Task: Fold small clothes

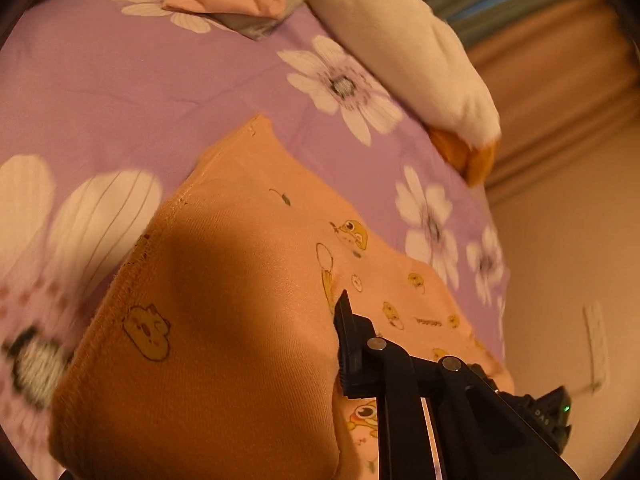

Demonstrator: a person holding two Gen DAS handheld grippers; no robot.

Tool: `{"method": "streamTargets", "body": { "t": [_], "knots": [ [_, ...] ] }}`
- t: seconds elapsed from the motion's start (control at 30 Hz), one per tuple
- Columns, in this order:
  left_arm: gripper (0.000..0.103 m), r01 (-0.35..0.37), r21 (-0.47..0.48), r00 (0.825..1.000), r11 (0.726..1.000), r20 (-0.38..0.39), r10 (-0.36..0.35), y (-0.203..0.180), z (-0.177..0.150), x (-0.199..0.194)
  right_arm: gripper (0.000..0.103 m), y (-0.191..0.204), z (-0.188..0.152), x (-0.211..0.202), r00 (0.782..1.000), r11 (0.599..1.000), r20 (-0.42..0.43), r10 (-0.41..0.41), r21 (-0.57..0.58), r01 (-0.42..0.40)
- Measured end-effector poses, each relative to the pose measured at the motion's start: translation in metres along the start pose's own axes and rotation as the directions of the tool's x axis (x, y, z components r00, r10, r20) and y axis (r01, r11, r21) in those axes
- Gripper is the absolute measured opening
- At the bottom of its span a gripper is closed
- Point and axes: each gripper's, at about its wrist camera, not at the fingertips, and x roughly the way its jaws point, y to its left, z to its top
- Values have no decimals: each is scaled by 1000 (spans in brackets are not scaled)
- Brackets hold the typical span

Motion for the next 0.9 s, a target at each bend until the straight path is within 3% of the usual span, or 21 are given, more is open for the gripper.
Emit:
{"method": "streamTargets", "body": {
  "t": [0.07, 0.17, 0.23, 0.27, 0.33, 0.4, 0.43, 0.53, 0.6, 0.63, 0.67, 0.7, 0.73, 0.77, 0.9],
  "knots": [
    [16, 24, -91, 998, 996, -55, -29, 18, -22, -11, 14, -8, -22, -17, 995, 996, -33, -93, -16, 93],
    [16, 6, -188, 989, 982, -144, -33, 50, -45, -11, 16, -48, -52, -44, 984, 981, -48, -173, 81, 176],
    [21, 76, -190, 991, 979, -98, -96, 69, -60, -17, 13, -66, -59, -59, 981, 975, -40, -192, 108, 195],
    [20, 75, -206, 993, 976, -74, -92, 80, -66, -25, 12, -75, -61, -72, 984, 977, -29, -173, 118, 176],
    [20, 63, -238, 995, 969, -66, -81, 87, -66, -38, 12, -78, -61, -92, 967, 963, 12, -253, 102, 250],
    [20, 15, -240, 999, 971, -46, -27, 93, -62, -53, 13, -76, -57, -110, 950, 949, 53, -308, 87, 303],
    [20, -35, -220, 999, 975, -8, 34, 95, -59, -63, 14, -73, -52, -115, 945, 946, 67, -322, 74, 317],
    [20, -148, -170, 982, 974, 89, 165, 97, -51, -78, 16, -54, -39, -121, 921, 927, 115, -373, -3, 375],
    [20, -180, -162, 974, 970, 106, 199, 99, -47, -78, 16, -39, -24, -120, 911, 919, 159, -380, -48, 392],
    [20, -179, -163, 975, 970, 103, 198, 100, -45, -76, 17, -33, -15, -116, 918, 925, 172, -358, -70, 374],
    [20, -174, -165, 977, 971, 96, 192, 102, -43, -72, 18, -21, -1, -104, 938, 940, 168, -303, -109, 323],
    [20, -169, -170, 978, 971, 94, 187, 104, -41, -67, 25, -15, 9, -94, 956, 952, 147, -255, -137, 275],
    [20, -155, -184, 980, 971, 96, 175, 107, -39, -65, 41, -12, 20, -83, 969, 960, 120, -215, -156, 232],
    [20, -141, -200, 982, 970, 96, 163, 110, -38, -65, 46, -9, 34, -67, 977, 965, 85, -194, -160, 206],
    [20, -125, -166, 987, 978, 83, 140, 109, -37, -64, 40, -15, 65, -22, 979, 966, 25, -202, -160, 203]
  ]
}}
